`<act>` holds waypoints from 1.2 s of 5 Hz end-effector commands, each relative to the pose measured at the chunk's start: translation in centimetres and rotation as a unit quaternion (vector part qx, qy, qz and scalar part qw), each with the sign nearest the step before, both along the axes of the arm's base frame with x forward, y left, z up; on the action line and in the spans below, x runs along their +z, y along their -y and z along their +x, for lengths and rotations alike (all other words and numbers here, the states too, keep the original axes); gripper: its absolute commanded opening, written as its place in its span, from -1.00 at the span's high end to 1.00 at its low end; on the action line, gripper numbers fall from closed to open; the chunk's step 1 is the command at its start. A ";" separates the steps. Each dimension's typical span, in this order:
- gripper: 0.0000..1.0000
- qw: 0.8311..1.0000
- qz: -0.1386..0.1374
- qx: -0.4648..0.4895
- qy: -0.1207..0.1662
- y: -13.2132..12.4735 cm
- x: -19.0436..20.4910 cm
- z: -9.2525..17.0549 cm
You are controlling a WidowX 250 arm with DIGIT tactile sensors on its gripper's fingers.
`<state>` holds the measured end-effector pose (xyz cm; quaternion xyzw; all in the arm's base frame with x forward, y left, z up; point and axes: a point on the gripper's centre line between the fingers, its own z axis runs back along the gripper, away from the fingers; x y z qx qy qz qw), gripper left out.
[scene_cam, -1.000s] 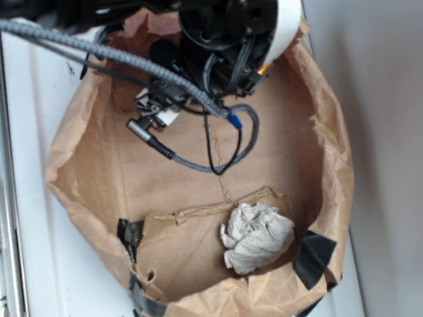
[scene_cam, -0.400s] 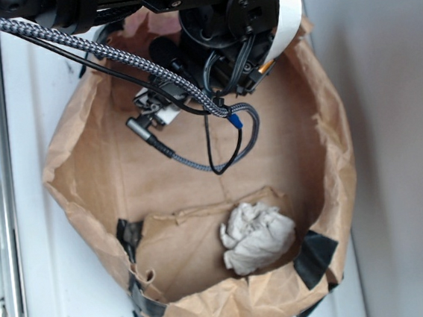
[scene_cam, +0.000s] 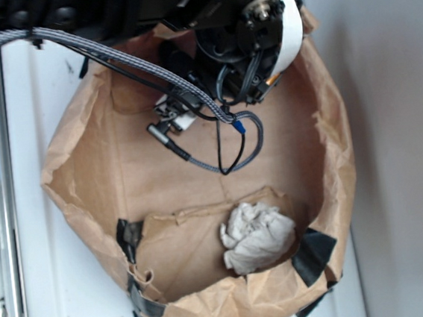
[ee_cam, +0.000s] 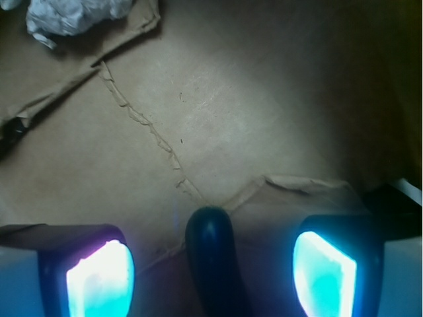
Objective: Grab the plastic pickle.
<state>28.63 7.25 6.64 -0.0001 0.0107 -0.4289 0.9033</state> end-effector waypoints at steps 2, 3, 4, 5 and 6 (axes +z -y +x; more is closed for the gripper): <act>-1.00 1.000 0.020 0.007 -0.002 -1.0 -1.9 0.5; -1.00 1.000 0.020 0.010 0.000 -1.4 -1.8 1.5; -1.00 0.999 0.030 0.020 -0.020 -1.5 -2.9 1.3; -1.00 0.999 0.035 0.018 -0.026 -1.5 -3.0 1.2; 1.00 0.999 0.039 0.030 -0.013 -1.7 -3.1 1.1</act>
